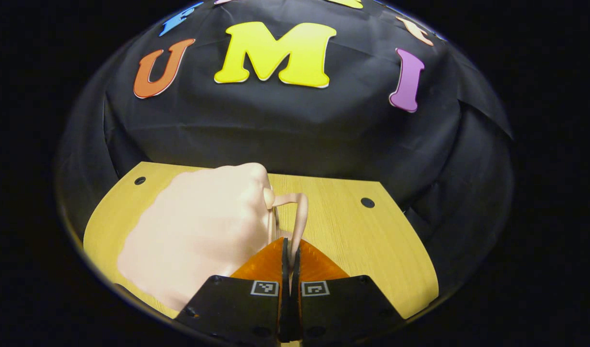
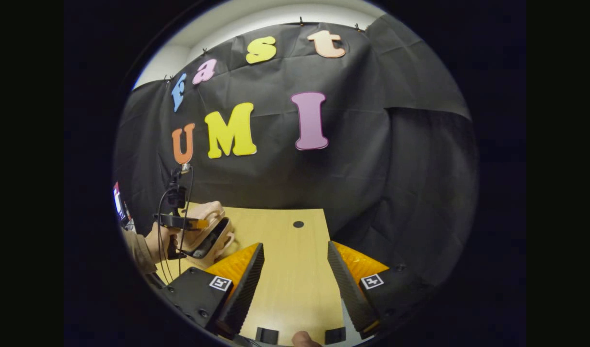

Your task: First open the suitcase, pack the skin care products into it, and then close the suitcase.

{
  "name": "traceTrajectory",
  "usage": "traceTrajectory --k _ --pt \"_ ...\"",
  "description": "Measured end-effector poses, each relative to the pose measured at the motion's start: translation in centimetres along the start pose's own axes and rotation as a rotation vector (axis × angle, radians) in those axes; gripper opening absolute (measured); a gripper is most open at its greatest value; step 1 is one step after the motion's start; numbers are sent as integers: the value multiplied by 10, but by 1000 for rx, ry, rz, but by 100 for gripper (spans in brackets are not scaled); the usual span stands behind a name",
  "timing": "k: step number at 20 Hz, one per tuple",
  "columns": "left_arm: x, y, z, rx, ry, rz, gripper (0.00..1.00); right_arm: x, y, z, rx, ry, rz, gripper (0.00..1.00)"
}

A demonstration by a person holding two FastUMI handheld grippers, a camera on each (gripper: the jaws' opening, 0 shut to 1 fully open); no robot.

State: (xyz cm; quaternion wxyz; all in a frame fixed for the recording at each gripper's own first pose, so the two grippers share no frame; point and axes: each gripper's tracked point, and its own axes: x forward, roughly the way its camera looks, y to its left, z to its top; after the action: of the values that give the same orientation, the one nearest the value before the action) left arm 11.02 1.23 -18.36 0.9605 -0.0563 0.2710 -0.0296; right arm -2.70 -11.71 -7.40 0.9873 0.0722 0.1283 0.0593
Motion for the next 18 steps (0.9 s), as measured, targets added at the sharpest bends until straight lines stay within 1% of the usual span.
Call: traceTrajectory --k 2,4,6,7,8,9,10,11,12,13,14,16,18 --pt "7 -5 -12 13 28 8 3 -1 -3 -4 5 10 -4 78" --pt "14 -8 -16 4 35 16 3 -2 -4 -4 10 13 -9 78" --pt "20 -10 -24 -12 53 24 5 0 -5 -4 11 15 -25 78" --pt "22 -12 -28 -16 72 26 8 -1 -2 -3 15 16 -33 78" --pt "25 -16 -32 -17 91 17 12 0 0 -2 16 16 -39 78" --pt "26 -22 -36 -16 117 1 19 0 5 -1 16 16 -43 78" --pt "25 -24 -37 -9 118 0 26 1 10 1 14 14 -49 78" --pt "24 -26 -34 -3 109 -10 36 1 15 3 12 11 -52 78" --pt "21 -30 -31 -10 97 -30 53 2 22 6 11 8 -52 78" --pt "18 -32 -27 -23 85 -51 60 3 29 8 8 5 -53 77" --pt "14 -30 -22 -30 76 -57 48 4 37 11 4 4 -52 77" --pt "1 -25 -10 -38 56 -56 51 8 53 17 -7 -7 -54 77" --pt "-22 -15 14 -27 -10 -54 65 12 70 31 -13 -30 -51 78"
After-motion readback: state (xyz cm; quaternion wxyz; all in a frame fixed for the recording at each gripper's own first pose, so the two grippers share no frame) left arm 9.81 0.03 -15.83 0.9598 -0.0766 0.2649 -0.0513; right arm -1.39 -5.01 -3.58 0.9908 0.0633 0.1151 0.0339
